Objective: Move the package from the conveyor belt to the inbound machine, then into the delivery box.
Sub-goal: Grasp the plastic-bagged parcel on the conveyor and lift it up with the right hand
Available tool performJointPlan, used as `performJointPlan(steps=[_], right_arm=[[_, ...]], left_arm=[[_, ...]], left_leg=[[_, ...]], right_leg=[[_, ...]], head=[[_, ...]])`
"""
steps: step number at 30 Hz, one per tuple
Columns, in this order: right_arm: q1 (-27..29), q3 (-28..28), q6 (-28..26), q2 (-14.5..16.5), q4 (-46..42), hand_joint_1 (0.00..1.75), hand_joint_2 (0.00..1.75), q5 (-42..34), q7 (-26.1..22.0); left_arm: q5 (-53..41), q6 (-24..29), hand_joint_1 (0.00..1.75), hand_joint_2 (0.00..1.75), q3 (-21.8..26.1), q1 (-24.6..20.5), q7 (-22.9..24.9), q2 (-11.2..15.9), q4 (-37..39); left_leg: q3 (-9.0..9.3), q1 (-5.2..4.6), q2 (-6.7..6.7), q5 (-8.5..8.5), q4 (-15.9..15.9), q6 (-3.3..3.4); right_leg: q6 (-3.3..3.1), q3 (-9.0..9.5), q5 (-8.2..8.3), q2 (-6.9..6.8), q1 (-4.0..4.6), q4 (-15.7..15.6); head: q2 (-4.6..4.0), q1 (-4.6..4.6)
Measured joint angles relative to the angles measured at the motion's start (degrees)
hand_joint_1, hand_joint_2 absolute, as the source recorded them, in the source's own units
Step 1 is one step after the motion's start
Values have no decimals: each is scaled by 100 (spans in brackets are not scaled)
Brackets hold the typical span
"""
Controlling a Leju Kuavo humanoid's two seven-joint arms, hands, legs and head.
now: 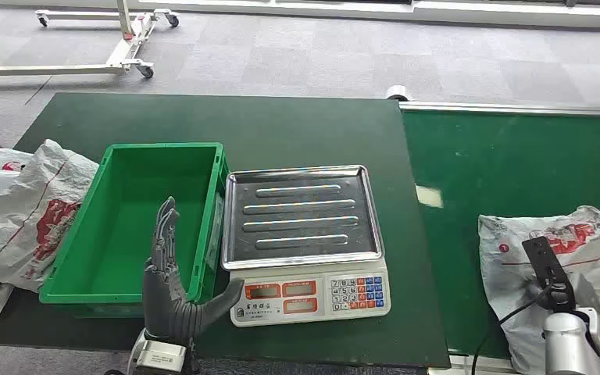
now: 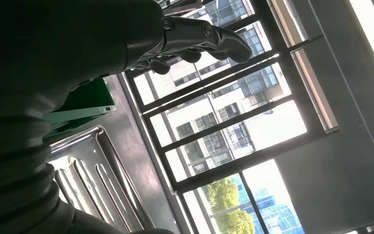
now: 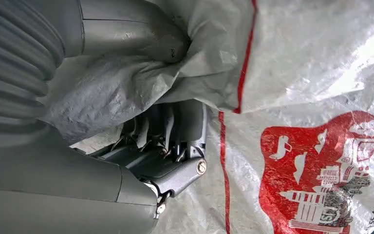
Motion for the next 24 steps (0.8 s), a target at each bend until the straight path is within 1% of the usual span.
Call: performJointPlan(steps=[5, 7, 9, 12, 14, 17, 19, 24], right_arm=[[16, 1, -98, 0, -1, 175, 175, -28, -54], [42, 2, -396, 9, -58, 175, 175, -64, -106], [113, 2, -911, 46, -273, 175, 175, -117, -176], [342, 3, -1824, 232, -1097, 175, 175, -173, -293], [528, 22, -2205, 420, -1857, 175, 175, -207, -388], [747, 131, -2422, 668, -2944, 175, 175, -140, -466], [840, 243, -2492, 777, -3514, 175, 175, -29, -463], [974, 657, -2754, 885, -4394, 175, 175, 307, -435]], left_arm=[[1, 0, 0, 175, 19, 0, -1, -8, 0], [-2, 0, 0, 175, 27, 5, -1, -20, -2], [-10, -8, 0, 175, 36, 22, -1, -38, -13], [-41, -67, 0, 175, 66, 63, -1, -87, -38], [-63, -109, 0, 175, 77, 71, 0, -125, -43], [-80, -171, 0, 175, 80, 61, 0, -178, -39], [-92, -212, 0, 175, 87, 44, -1, -215, -29], [-141, -293, 0, 175, 149, -21, -1, -332, -12]], left_leg=[[0, 0, 0, 0, 0, 0], [-2, 0, -1, 0, 0, 0], [-4, -1, -3, 0, 0, 0], [-5, -1, -5, 0, 0, 0], [-5, -1, -4, -2, -1, -1], [-3, 0, -3, -3, -1, -1], [-3, 0, -3, -3, -2, -1], [-2, 0, -2, -3, -1, 0]], right_leg=[[0, 0, 0, 0, 0, 0], [0, 0, 0, -2, -1, 0], [0, 0, 0, -4, -1, 0], [2, 0, -2, -6, -1, 0], [2, -1, -5, -5, 0, 0], [2, -2, -9, -4, 0, 0], [2, -2, -9, -4, 0, 0], [2, 0, -9, -3, -1, 0]], head=[[0, 0], [0, 0], [0, 0], [0, -1], [0, -1], [0, -1], [0, -2], [0, 0]])
